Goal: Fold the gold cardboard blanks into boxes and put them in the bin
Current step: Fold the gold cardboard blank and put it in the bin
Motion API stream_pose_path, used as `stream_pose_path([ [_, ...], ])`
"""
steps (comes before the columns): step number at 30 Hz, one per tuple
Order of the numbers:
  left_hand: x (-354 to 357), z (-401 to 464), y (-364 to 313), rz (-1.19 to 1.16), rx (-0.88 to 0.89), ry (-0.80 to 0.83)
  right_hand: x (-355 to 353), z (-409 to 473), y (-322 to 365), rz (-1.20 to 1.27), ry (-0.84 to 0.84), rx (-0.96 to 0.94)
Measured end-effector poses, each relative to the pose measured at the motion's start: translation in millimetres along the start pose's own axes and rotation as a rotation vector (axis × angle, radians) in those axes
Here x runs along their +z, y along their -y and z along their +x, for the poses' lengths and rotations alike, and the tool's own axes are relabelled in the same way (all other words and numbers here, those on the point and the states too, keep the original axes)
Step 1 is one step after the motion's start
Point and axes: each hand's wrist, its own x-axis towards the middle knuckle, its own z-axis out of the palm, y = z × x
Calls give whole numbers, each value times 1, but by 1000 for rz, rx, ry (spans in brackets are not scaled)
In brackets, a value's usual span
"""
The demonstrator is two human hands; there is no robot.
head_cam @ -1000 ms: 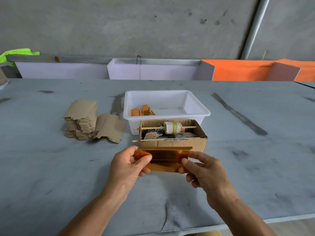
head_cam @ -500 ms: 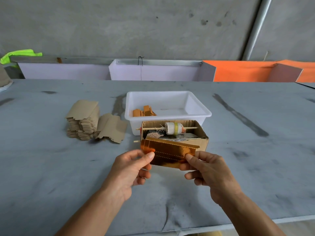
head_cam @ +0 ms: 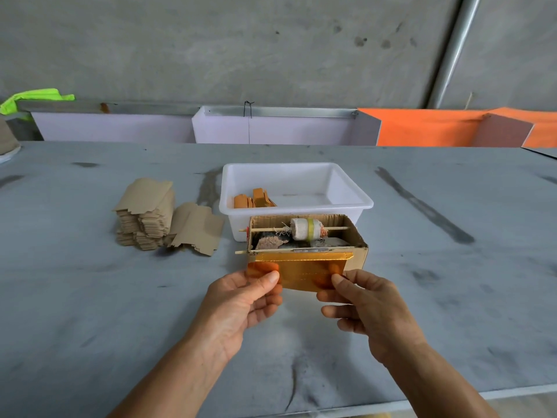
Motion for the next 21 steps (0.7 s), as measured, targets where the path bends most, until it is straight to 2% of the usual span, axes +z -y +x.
stream_pose_path([
  [4, 1, 2, 0, -36, 15, -26, -3, 2, 0, 90, 43, 24],
  [12, -10, 6, -7, -5, 103, 32, -12, 8, -1, 232, 189, 34],
  [17, -10, 6, -3, -26, 166, 6, -5, 7, -6, 232, 117, -38],
  [21, -8, 3, -2, -121, 151, 1, -1, 5, -7, 218, 76, -113],
])
